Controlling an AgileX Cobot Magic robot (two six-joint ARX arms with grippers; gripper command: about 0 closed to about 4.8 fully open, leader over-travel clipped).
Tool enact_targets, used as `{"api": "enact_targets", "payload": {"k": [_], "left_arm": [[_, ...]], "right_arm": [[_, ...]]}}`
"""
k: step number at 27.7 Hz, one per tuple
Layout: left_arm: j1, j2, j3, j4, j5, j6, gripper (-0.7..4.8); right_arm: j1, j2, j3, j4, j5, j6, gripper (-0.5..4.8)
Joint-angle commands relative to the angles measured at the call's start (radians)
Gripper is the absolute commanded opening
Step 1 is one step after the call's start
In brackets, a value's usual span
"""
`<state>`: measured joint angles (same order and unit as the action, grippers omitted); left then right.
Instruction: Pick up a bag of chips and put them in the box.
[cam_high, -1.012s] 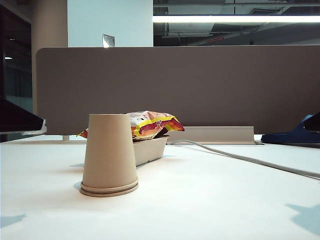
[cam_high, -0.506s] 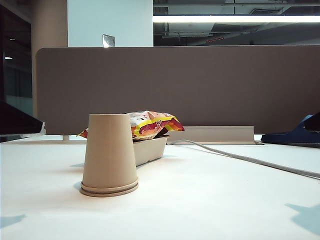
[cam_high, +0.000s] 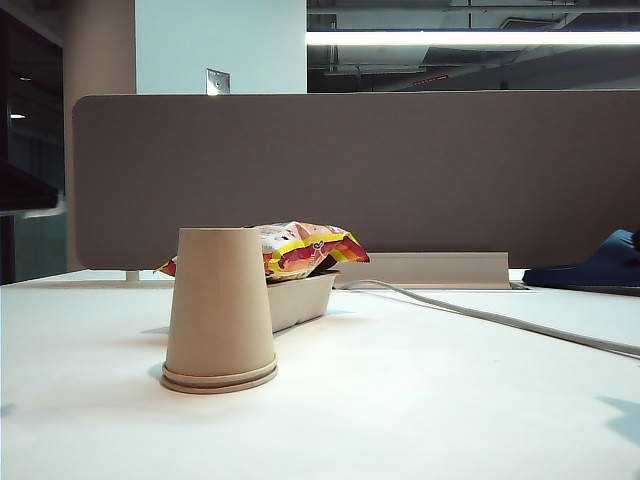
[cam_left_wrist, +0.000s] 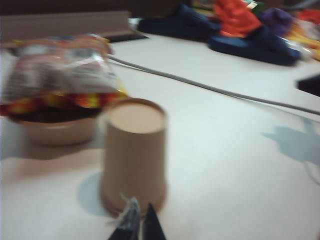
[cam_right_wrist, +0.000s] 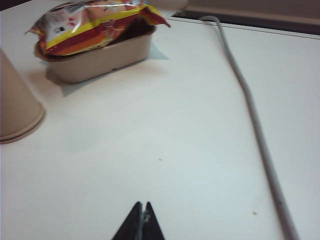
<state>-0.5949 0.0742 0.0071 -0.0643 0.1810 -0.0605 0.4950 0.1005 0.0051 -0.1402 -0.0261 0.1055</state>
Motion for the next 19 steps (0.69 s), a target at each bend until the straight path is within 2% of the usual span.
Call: {"api": "enact_targets", "payload": {"k": [1,6,11,19], "left_arm": [[0.094,-0.006,0.002,0.01,0.002,0.0,0.18],[0.261,-0.006,0.002,0.01,0.002,0.0,0.18],[0.425,-0.006,0.002,0.01,0.002,0.0,0.18],[0.538,-0.016,0.002,0.01,0.002,0.0,0.18]], "right_arm": [[-0.043,-0.001,0.002,0.017,0.002,0.003,-0.01],[-0.104,-0.021,0.002,0.017,0.001,0.003,-0.01],[-0.211,-0.07,0.002,0.018,0.001,0.003,-0.01],[-0.363,-0.097,0.002,0.017,0.002,0.003,-0.01]]}}
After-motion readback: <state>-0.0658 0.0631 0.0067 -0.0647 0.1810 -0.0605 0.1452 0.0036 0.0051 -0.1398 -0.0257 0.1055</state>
